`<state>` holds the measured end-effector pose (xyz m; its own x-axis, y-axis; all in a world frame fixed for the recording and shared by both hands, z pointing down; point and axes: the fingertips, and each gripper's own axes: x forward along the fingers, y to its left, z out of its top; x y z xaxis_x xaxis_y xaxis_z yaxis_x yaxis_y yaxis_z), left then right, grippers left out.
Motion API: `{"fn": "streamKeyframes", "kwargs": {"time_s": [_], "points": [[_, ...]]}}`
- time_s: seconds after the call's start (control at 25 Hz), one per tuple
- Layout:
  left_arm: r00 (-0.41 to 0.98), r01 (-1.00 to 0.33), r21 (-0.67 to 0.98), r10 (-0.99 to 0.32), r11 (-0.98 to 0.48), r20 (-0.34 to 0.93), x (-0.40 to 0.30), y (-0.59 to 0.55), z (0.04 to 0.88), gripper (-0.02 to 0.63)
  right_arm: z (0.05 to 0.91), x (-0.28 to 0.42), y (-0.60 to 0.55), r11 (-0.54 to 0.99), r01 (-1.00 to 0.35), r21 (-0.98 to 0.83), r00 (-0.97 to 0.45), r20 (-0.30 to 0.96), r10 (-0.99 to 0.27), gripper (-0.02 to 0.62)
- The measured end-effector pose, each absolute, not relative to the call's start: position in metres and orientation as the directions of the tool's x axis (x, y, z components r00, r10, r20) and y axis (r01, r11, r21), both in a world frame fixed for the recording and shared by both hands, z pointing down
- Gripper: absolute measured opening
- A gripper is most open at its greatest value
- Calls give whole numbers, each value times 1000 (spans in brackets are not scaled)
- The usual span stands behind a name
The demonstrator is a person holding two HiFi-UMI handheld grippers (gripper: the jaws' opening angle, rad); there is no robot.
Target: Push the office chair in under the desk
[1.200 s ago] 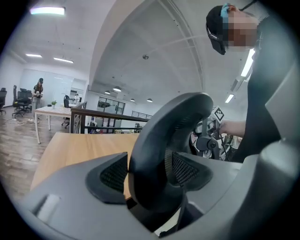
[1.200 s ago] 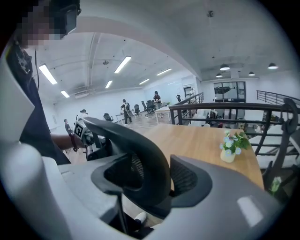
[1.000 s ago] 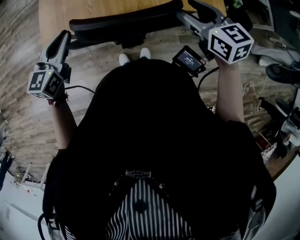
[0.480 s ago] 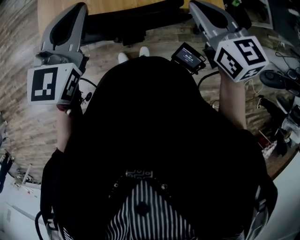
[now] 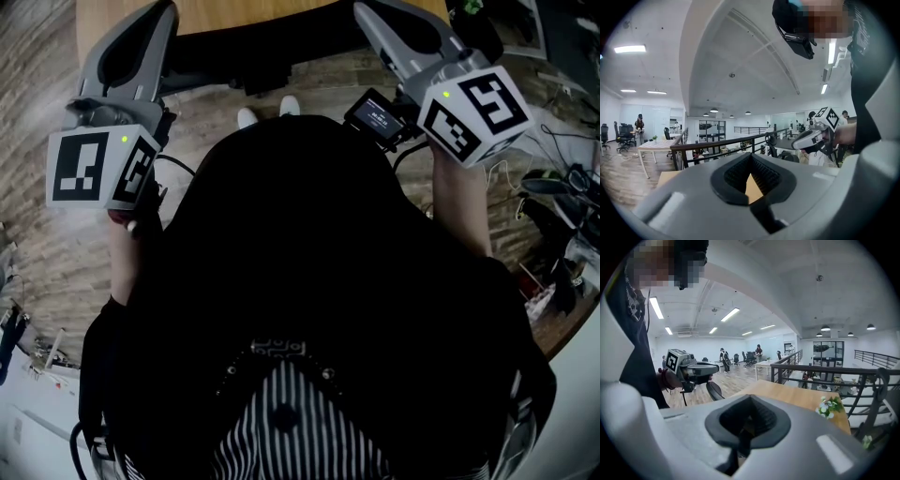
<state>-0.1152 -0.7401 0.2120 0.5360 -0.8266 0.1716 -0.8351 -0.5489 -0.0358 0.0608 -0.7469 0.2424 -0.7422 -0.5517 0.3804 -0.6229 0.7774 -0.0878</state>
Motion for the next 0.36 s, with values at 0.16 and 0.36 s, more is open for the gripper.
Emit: {"fn": "streamKeyframes", "kwargs": {"time_s": [0.16,0.36], "points": [[527,-841,-32,-831,-540,177,-121,-738,217,5,241,60,-746,782,-618,-86,-746,376,-549,-2],[526,-841,-44,-835,-539,161,-120,-735,210,5,240,62,-746,786,-614,-71,-748,371,-551,-2]]}}
